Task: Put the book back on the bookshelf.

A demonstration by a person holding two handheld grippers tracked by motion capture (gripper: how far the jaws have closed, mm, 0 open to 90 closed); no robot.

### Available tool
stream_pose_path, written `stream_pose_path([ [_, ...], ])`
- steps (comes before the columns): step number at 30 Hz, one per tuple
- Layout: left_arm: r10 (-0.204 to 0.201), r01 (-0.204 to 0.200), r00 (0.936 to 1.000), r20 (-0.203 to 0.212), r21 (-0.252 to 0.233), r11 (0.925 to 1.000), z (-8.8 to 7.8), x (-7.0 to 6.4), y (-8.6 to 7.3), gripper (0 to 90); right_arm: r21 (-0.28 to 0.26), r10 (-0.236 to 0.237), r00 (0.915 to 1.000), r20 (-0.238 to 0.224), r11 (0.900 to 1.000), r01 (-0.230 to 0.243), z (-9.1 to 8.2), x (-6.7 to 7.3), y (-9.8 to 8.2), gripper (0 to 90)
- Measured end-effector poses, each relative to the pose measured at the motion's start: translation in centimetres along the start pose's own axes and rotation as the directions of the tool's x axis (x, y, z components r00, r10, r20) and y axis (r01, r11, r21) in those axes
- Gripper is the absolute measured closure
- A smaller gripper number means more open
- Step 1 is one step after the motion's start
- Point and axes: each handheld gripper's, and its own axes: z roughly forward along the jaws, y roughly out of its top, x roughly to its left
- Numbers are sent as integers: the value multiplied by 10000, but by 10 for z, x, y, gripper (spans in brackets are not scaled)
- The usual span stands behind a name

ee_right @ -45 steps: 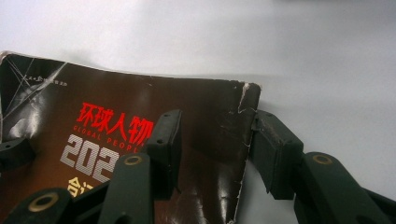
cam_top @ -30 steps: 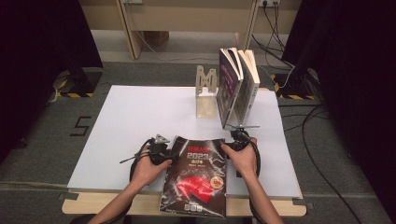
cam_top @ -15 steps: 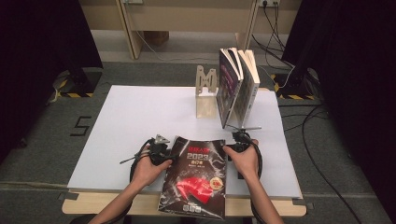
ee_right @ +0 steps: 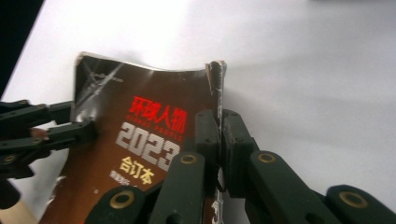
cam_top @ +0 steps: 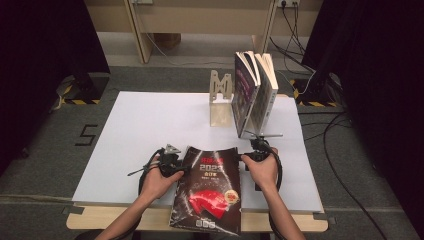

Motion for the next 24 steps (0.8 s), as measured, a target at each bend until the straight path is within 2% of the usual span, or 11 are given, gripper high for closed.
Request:
stream_pose_path([
  [4,-163,163,9998,69,-37,9999,-2,3,1,565,-172,36,9998,-180,9998,-39,-4,1,0,879],
  [5,-275,276,9996,62,-214,9994,-5,4,2,555,-338,139,9993,-344,9993,-151,-7,1,1,879],
  [7,-256,254,9997,-44,-443,9987,-8,5,2,539,-547,134,9985,-526,9984,-163,-12,2,1,879],
  [13,-261,241,9995,-149,-1238,9920,-20,6,11,507,-1240,-75,9981,-611,9923,-1,-29,12,7,880],
  [18,-113,80,9997,-229,-1389,9903,-26,8,17,506,-1788,-158,9981,-594,9839,49,-39,16,13,880],
  [24,-109,83,9998,-167,-1508,9885,-27,7,22,493,-2323,-269,9977,-619,9726,118,-49,21,19,880],
])
